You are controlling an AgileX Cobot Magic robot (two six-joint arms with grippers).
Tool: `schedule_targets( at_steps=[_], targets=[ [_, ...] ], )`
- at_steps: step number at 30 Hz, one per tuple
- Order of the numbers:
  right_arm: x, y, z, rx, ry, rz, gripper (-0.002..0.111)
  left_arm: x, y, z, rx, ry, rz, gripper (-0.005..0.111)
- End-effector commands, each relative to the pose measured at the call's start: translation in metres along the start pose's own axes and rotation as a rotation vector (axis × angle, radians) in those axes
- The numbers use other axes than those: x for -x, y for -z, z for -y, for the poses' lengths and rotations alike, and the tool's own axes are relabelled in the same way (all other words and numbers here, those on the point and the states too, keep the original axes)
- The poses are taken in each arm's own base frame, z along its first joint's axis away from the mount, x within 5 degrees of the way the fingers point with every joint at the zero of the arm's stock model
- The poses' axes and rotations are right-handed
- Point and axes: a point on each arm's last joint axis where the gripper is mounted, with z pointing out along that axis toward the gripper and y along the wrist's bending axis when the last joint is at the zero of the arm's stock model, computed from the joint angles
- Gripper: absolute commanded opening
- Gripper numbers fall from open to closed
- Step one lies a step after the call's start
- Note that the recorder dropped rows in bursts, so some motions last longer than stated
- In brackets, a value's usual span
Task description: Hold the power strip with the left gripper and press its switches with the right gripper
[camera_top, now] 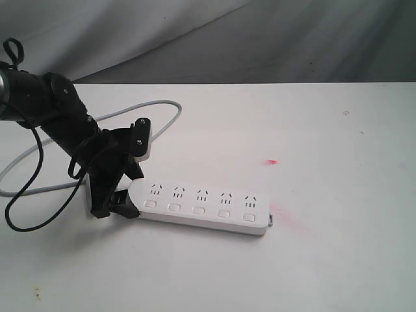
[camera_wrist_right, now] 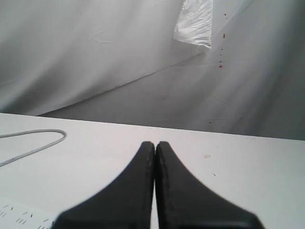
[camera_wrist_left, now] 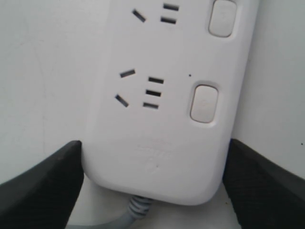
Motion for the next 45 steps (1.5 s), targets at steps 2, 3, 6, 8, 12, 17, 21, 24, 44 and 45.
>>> schedule_targets(
  at_steps=[2,3,6,8,12,17,21,24,44,45],
  targets=[
    [-0.024,-0.003,0.001,-0.020,0.004,0.002,0.000,0.001,0.001,-0.001,-0.003,0.006,0.005,0.050],
    [-0.028,-0.003,0.001,-0.020,0.004,-0.007,0.000,0.001,0.001,-0.001,-0.003,0.006,0.005,0.050],
    [-0.032,-0.002,0.001,-0.020,0.009,-0.005,0.000,0.001,0.001,-0.001,-0.003,0.006,0.005,0.050],
    [-0.034,-0.001,0.001,-0.021,0.011,-0.001,0.000,0.001,0.001,-0.001,-0.003,0.006,0.005,0.050],
    [-0.036,0.001,0.001,-0.020,0.011,0.016,0.000,0.001,0.001,-0.001,-0.003,0.004,0.005,0.050],
    [-0.034,0.002,0.001,-0.021,0.012,0.032,0.000,0.001,0.001,-0.001,-0.003,0.004,0.005,0.050],
    [-0.034,0.002,0.001,-0.021,0.012,0.032,0.000,0.001,0.001,-0.001,-0.003,0.004,0.005,0.050],
    [-0.034,0.002,0.001,-0.021,0.012,0.032,0.000,0.001,0.001,-0.001,-0.003,0.007,0.005,0.050],
    [-0.034,0.002,0.001,-0.021,0.010,0.032,0.000,0.001,0.001,-0.001,-0.003,0.006,0.006,0.050],
    [-0.034,0.002,0.001,-0.021,0.012,0.032,0.000,0.001,0.001,-0.001,-0.003,0.010,0.010,0.050]
  ],
)
